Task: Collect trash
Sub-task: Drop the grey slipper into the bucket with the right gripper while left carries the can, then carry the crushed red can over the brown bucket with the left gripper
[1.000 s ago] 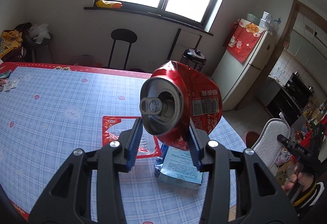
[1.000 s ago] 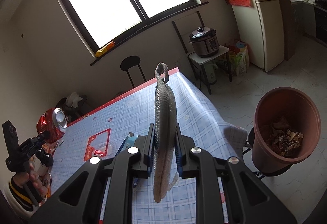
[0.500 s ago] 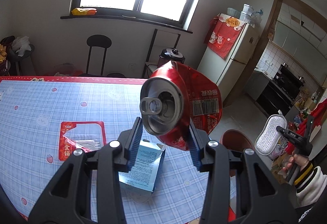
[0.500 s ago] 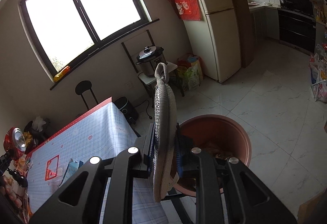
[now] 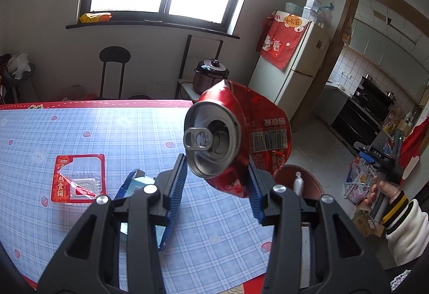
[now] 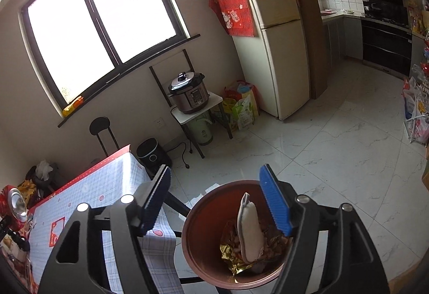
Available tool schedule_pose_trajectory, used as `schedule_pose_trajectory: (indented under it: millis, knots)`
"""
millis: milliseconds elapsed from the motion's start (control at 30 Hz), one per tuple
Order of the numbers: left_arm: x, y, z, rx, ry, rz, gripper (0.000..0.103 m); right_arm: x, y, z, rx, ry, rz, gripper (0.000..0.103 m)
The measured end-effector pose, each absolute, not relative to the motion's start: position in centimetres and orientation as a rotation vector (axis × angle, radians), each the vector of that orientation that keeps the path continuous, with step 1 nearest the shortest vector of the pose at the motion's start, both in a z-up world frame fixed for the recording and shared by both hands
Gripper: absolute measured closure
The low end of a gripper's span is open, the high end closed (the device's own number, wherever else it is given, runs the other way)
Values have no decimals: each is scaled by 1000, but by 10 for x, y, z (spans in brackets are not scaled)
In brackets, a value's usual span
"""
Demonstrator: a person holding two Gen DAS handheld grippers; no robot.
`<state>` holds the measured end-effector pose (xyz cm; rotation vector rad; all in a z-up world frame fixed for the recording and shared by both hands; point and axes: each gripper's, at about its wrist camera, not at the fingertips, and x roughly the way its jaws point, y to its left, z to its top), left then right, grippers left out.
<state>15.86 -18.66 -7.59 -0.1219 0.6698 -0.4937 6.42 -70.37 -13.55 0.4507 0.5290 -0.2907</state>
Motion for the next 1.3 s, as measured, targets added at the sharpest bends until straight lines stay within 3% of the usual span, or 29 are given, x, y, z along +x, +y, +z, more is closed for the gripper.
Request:
schedule_pose_trajectory:
  millis: [67, 133, 433, 1167, 1200, 1267, 1300]
  knots:
    - [157, -195, -73, -115, 664, -513, 59, 57, -701, -128, 441, 520, -302, 12]
    - [154, -203, -70, -107, 657, -534, 59, 47, -697, -121, 436, 511, -311, 5]
    - [149, -268, -62, -49, 638, -674, 59, -13, -689, -110, 442, 499, -363, 5]
    - [169, -511, -104, 78, 707, -980, 58, -128, -733, -169, 584, 589, -600, 5]
    - [170, -520, -105, 83, 698, -990, 55, -132, -735, -170, 588, 587, -610, 5]
    - [168, -533, -105, 99, 655, -993, 13, -139, -738, -171, 598, 584, -622, 5]
    - [166, -535, -103, 106, 628, -987, 9, -141, -739, -172, 603, 583, -625, 5]
